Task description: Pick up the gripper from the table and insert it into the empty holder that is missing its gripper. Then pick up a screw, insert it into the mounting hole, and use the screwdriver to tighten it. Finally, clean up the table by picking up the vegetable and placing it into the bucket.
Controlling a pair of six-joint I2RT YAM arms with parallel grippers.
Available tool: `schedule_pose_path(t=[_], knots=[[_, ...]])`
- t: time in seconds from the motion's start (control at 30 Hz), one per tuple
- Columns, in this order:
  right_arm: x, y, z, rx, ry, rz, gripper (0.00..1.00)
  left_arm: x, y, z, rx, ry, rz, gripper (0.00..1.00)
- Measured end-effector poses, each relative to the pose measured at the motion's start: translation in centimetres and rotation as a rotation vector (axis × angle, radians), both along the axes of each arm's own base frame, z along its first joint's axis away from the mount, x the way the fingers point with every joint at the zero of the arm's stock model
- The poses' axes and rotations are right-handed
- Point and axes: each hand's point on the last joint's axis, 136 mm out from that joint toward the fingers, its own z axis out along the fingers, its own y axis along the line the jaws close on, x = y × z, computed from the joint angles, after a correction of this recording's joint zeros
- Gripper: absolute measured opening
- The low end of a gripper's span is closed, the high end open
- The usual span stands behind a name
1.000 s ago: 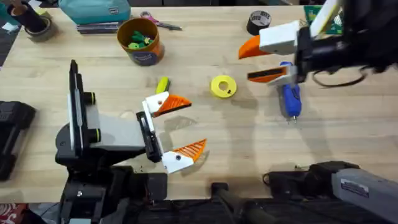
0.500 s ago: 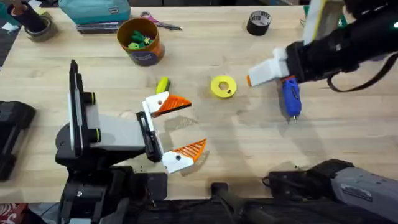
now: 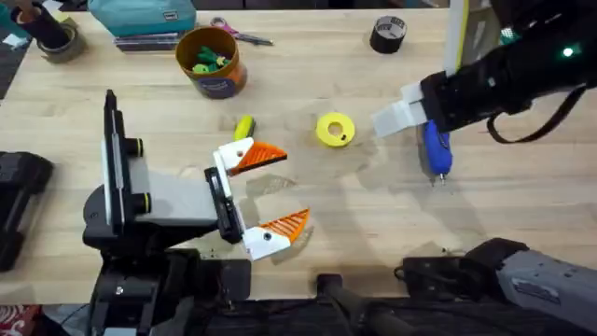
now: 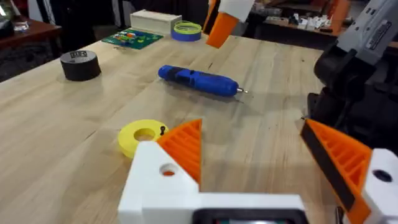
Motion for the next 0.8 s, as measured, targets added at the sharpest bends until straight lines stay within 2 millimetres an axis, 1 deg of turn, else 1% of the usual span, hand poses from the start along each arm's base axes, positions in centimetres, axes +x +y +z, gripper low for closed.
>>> schedule_pose_path(t=[0.07,0.13,0.3,0.33,0.47,0.63,0.8], knots=[[0.0,0.0,-0.1,-0.003,0.001,0.000,0.995,0.0,0.0,0.0,0.000,0.000,0.000,0.986],[-0.1,0.1,-0.7,-0.007,0.009,0.003,0.996,0.0,0.0,0.0,0.000,0.000,0.000,0.986],[-0.6,0.8,-3.5,-0.017,0.034,0.025,0.995,0.0,0.0,0.0,0.000,0.000,0.000,0.985],[-0.6,1.2,-4.8,-0.015,0.032,0.036,0.995,0.0,0.0,0.0,0.000,0.000,0.000,0.986],[-0.3,1.5,-6.7,-0.009,0.022,0.037,0.995,0.0,0.0,0.0,0.000,0.000,0.000,0.986],[-0.5,1.6,-8.1,-0.014,0.036,0.039,0.995,0.0,0.0,0.0,0.000,0.000,0.000,0.985],[0.3,2.1,-9.1,-0.018,0.044,0.043,0.995,0.0,0.0,0.0,0.000,0.000,0.000,0.985]])
